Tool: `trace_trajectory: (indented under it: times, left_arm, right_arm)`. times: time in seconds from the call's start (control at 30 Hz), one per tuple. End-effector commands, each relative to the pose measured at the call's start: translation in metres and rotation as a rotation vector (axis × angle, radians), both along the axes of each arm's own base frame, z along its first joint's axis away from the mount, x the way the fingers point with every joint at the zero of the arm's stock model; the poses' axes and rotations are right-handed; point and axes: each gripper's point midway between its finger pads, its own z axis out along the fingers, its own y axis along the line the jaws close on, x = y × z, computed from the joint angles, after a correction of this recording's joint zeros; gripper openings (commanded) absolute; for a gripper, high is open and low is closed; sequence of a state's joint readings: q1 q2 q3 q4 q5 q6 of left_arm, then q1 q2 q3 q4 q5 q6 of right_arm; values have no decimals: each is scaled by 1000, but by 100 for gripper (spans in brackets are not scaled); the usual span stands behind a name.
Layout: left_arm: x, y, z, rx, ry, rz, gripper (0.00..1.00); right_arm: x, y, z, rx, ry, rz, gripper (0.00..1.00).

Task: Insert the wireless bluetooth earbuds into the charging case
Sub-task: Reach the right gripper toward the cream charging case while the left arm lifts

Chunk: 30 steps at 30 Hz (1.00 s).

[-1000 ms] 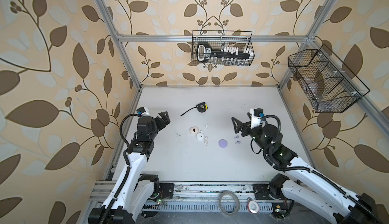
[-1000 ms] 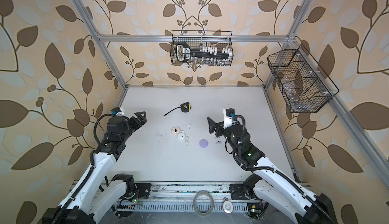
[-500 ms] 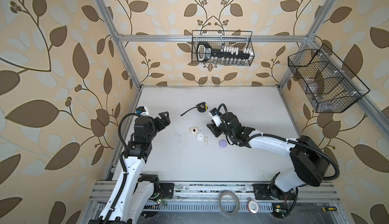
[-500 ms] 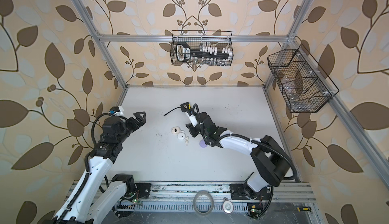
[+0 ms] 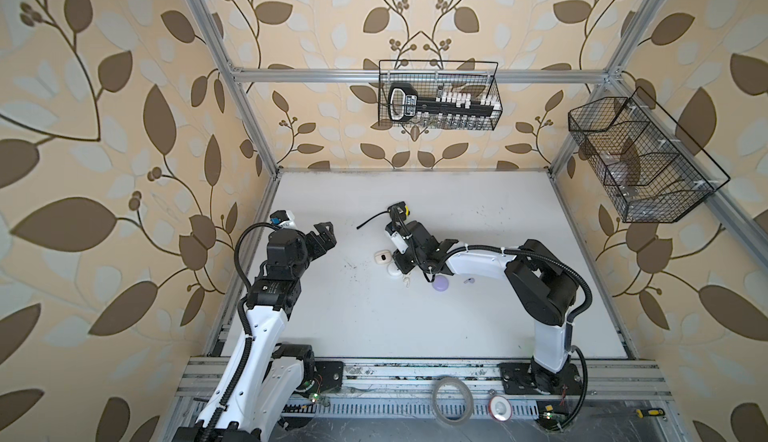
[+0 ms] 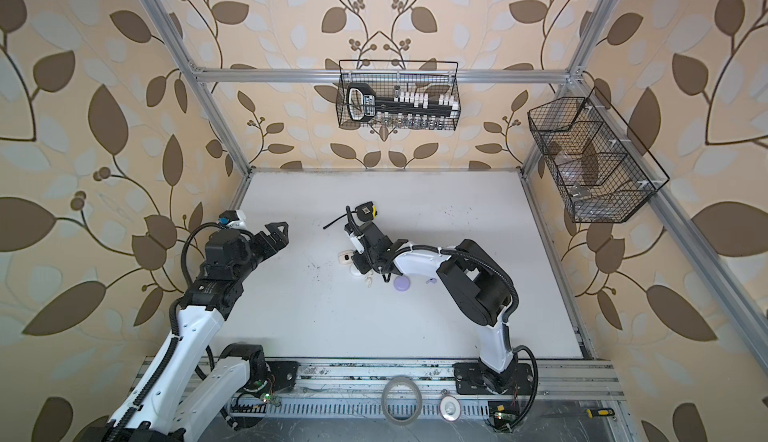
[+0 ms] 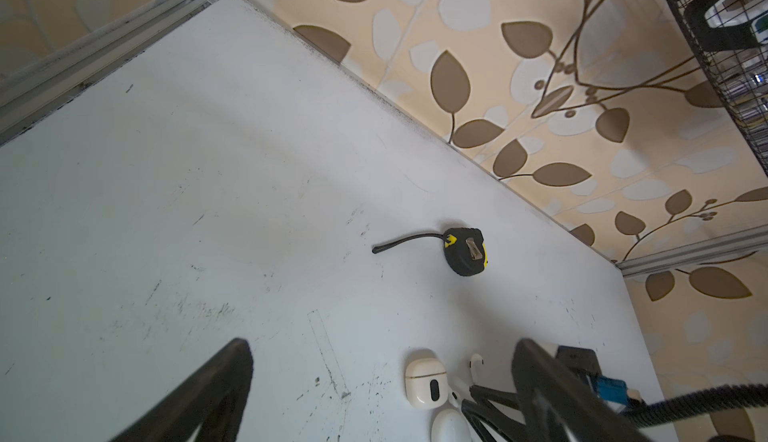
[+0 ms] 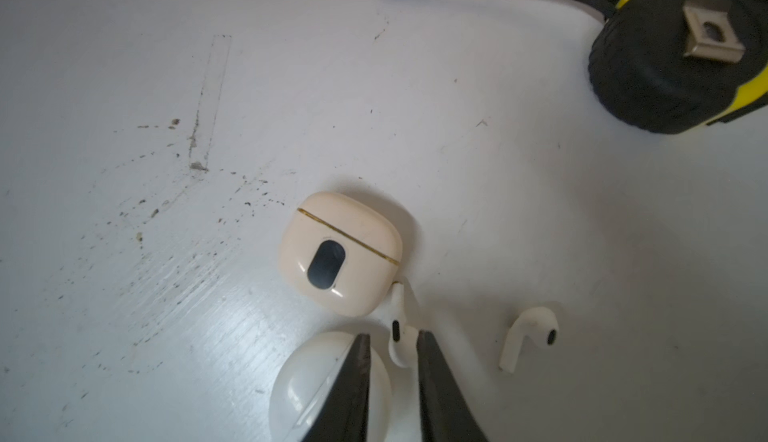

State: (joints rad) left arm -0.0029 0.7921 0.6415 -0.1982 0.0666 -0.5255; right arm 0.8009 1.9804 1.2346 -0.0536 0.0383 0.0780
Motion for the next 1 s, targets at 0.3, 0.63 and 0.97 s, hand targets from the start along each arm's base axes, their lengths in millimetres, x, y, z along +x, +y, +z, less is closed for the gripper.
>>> trace_trajectory:
  times: [0.3,0.63,0.97]
  left_arm:
    - [1,6,10,30,-39,23,99]
    - [-1,6,12,28,-47,25,99]
    - [-3,8,13,30,-53,32,99]
  right_arm:
    - [-3,12,-12,-64,-6,15,20]
    - [-2,27,-13,-21,17,58,41]
    - [-10,45,-14,32,57,102,46]
